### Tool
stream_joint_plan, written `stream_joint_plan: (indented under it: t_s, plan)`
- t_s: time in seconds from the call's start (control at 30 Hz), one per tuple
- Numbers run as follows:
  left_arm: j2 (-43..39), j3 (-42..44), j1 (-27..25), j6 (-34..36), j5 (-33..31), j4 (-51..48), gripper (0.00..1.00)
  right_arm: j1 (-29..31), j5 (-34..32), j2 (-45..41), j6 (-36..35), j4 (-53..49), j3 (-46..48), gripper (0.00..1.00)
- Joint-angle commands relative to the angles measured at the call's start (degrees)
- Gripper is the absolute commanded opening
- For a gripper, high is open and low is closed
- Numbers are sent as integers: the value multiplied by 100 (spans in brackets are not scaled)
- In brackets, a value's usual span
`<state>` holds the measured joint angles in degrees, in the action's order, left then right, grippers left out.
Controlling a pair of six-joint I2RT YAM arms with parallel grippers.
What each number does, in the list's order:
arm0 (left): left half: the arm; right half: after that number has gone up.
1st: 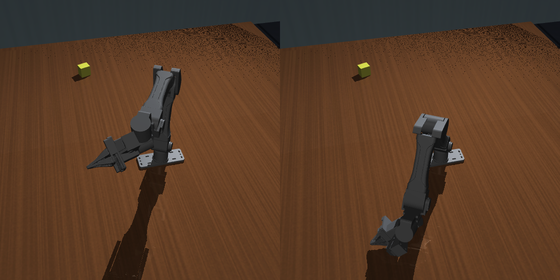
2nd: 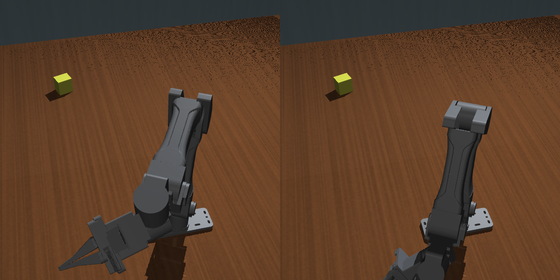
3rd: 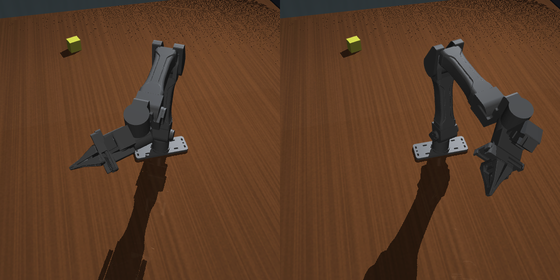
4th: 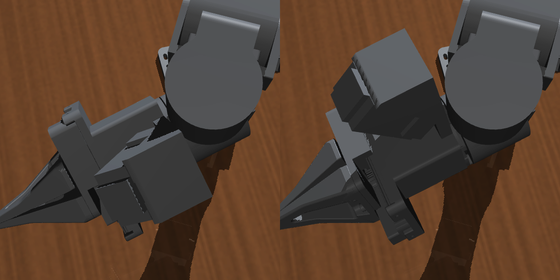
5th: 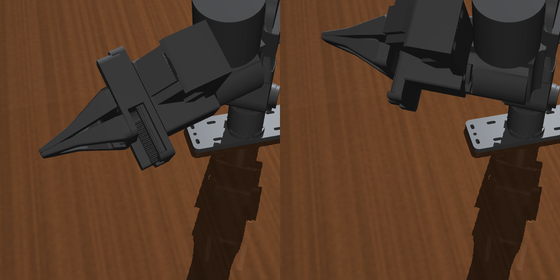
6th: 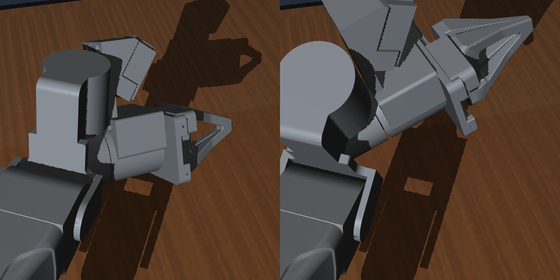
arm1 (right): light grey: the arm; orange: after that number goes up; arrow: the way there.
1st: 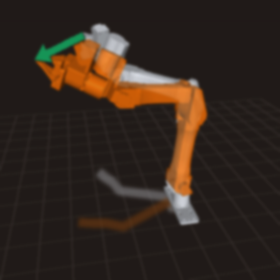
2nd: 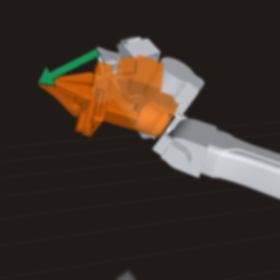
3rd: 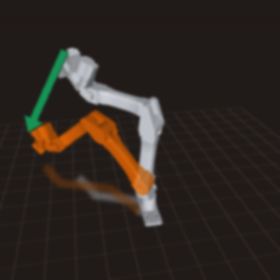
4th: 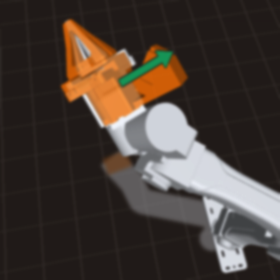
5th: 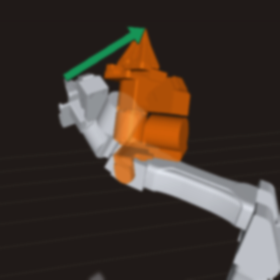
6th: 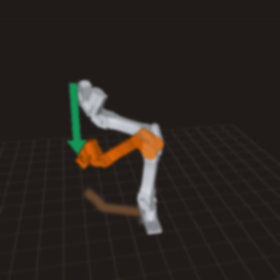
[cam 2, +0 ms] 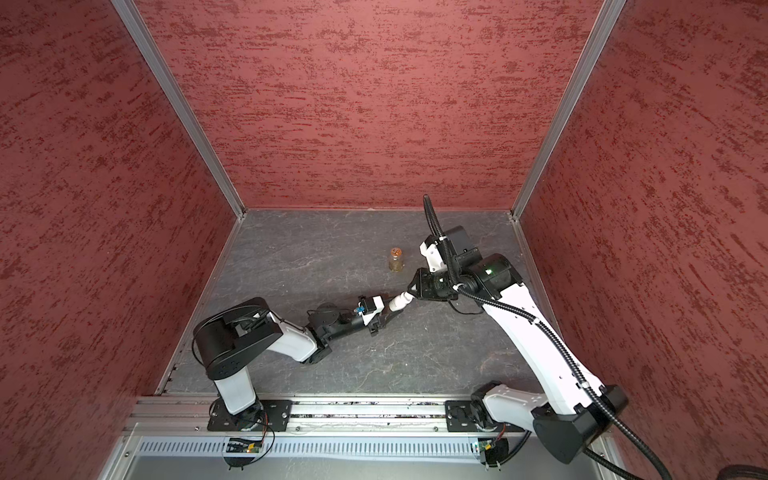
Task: Sort the pills into containers
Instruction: 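Carry the cap with the right gripper onto the bottle mouth held by the left gripper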
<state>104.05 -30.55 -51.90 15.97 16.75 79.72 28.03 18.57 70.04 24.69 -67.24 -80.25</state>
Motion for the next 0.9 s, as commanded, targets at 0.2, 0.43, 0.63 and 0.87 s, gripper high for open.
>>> stream_joint_plan:
  t_s: [0.2, 0.43, 0.63, 0.87]
  plan:
    - [45, -146, 44, 150, 276, 114, 0, 18, 209, 156, -157, 4, 188, 31]
    - [29, -138, 13, 144, 302, 114, 0, 18, 270, 297, -210, 104, 276, 31]
    - [1, -154, -18, 161, 353, 114, 0, 18, 346, 387, -282, 169, 319, 31]
    - [-10, -137, -29, 196, 398, 114, 0, 15, 412, 519, -410, 166, 241, 31]
